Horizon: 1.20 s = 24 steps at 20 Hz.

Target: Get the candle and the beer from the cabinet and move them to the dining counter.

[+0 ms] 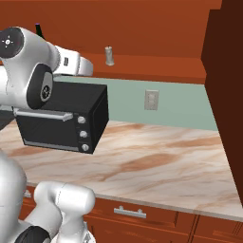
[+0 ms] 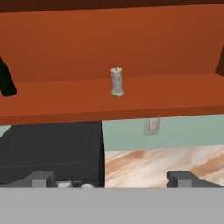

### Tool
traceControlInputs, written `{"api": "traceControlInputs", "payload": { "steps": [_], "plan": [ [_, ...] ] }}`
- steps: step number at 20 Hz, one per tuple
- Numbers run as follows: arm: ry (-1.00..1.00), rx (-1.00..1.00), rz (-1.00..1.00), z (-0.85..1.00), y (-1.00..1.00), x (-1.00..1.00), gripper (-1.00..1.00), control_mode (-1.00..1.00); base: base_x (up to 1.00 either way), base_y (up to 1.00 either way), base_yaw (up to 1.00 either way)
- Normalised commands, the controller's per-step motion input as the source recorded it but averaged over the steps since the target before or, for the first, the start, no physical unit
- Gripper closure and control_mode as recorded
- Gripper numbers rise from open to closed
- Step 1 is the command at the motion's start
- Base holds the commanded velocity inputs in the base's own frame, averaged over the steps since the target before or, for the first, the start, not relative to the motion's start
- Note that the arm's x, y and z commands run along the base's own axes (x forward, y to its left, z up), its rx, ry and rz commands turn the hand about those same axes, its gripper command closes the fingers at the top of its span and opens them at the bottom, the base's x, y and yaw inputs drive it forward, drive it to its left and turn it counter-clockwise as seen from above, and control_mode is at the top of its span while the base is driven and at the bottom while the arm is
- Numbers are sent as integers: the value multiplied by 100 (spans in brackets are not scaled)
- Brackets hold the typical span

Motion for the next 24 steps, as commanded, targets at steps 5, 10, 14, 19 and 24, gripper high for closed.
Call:
{"api": "traceControlInputs", "payload": {
  "steps": [5, 10, 14, 19, 24],
  "plan": [
    [0, 0, 0, -5, -14, 34, -100, -100, 0, 0, 0],
    [0, 0, 0, -8, -3, 35, -100, -100, 0, 0, 0],
    [0, 0, 0, -8, 0, 38, -100, -100, 0, 0, 0],
    [0, 0, 0, -16, 0, 46, -100, -100, 0, 0, 0],
    [-3, 0, 0, -17, -3, 42, -100, -100, 0, 0, 0]
  ]
}}
